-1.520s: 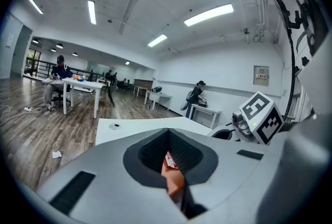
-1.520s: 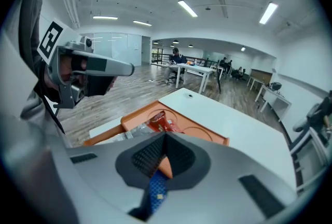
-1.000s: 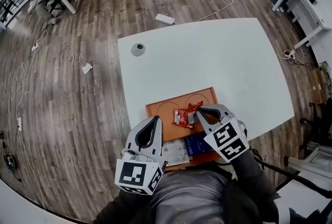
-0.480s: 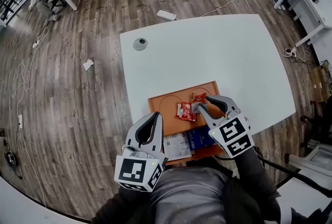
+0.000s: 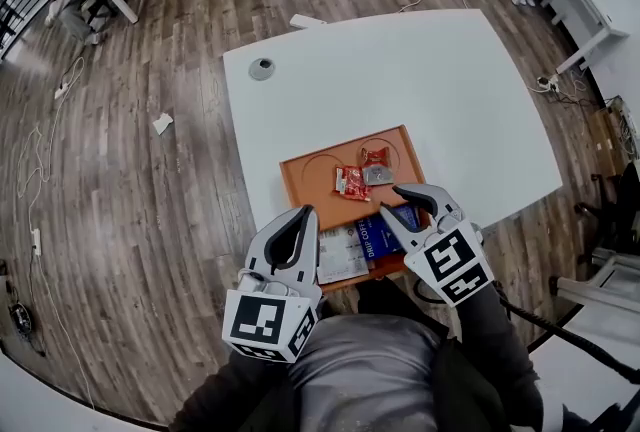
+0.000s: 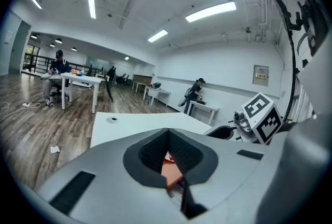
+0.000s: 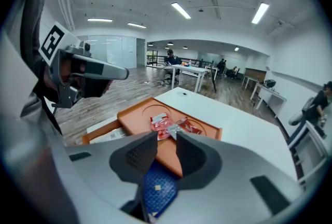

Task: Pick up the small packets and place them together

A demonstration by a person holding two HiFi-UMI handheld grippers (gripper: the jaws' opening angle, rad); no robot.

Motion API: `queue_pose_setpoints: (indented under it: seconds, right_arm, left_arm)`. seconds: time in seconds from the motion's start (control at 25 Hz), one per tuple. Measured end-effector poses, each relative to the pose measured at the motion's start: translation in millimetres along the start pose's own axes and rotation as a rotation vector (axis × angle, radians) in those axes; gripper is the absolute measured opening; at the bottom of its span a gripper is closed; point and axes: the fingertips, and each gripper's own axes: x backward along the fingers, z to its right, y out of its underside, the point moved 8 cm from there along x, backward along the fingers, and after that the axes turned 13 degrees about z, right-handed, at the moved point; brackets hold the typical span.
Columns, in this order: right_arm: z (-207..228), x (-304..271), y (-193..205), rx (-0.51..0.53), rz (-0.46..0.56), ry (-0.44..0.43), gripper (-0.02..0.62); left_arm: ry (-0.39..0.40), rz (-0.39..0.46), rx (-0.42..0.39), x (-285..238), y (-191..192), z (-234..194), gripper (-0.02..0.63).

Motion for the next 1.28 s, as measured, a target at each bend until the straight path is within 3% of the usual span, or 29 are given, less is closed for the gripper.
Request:
queue_pose_setpoints:
  seconds: [0.36,0.6,0.8,0.96,1.12,1.28]
  right_arm:
    - [-45,8,40,0.055,-0.128,-0.121,0.103]
    - [-51,-5,62,0.12,-0.268,-0.207,0.223]
    - [-56,-25,69,0.154,-0.368,-0.306,0.373]
    - [-58,-30,68,0.168,-0.433,-0.347,0.374]
    - [-59,-38,72,0.224,-0.507,-0.309,0.367]
    - [-59,-38,74,0.272,-0.493,-0.269,0.327]
  left_arm:
    - [0.02,-0.034,0.016,24,16,10,0.002]
    - [-0.02,-0.044,0.02,29,20,7,0.002]
    - [-0.077,-0.037,0.026,30,18,-7,0.002]
    - [-0.109,-0.033,0.031,28,15,-17,0.002]
    - [-0.12,-0.029,0.037,25,14,-22,0.002]
    - [-0.118,-0.029,0.042,24,16,-23,0.002]
